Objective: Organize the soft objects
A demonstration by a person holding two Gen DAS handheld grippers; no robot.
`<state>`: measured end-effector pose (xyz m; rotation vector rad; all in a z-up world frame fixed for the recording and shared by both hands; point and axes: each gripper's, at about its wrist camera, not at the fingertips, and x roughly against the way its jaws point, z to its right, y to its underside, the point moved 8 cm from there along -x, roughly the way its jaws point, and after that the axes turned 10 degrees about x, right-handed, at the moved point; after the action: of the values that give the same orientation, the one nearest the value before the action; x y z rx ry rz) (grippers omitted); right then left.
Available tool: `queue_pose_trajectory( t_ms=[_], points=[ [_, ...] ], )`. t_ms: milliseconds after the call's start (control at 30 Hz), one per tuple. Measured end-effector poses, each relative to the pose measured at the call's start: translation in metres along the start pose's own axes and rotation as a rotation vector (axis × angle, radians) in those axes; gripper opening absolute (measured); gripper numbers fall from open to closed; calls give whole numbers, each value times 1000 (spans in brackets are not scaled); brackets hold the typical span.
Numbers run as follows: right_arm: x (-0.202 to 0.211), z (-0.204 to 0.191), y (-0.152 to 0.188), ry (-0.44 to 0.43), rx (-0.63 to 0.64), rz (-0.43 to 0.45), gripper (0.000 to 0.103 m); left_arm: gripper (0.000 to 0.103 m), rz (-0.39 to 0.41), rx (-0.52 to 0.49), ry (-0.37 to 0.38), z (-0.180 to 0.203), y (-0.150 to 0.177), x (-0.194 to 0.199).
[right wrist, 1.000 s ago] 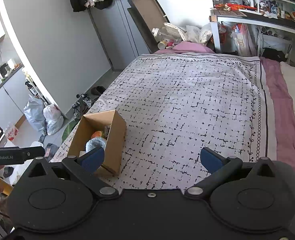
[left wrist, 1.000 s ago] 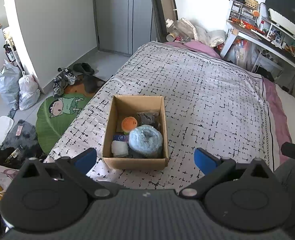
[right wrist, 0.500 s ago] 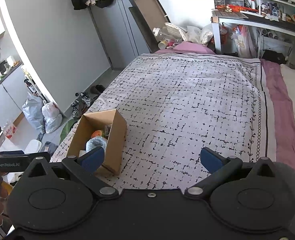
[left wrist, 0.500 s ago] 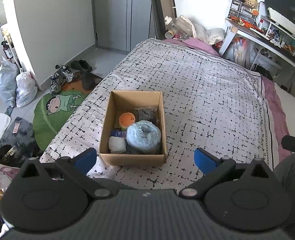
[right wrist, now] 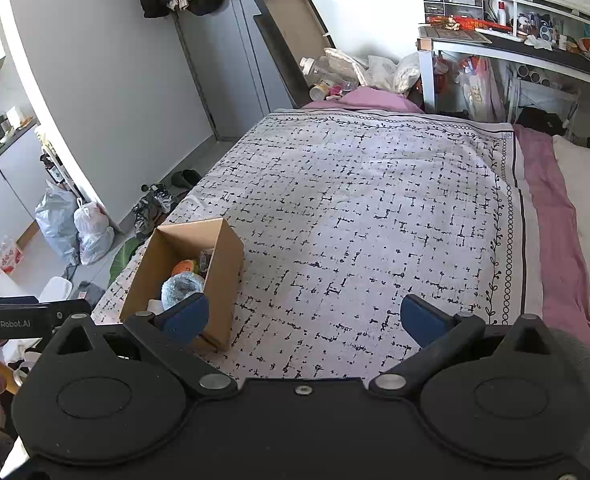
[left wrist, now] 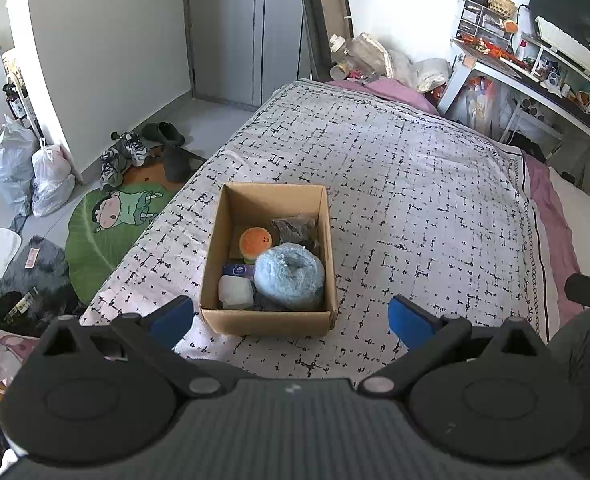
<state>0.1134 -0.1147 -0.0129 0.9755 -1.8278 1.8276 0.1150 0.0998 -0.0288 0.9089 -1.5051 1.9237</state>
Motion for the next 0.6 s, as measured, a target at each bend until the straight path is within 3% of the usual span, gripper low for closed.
queue_pose_trajectory(
  t_ms=[600],
  points=[
    [1, 3, 0, 24, 13, 10, 103, 103, 0, -5, 7, 4, 2, -2]
  ],
)
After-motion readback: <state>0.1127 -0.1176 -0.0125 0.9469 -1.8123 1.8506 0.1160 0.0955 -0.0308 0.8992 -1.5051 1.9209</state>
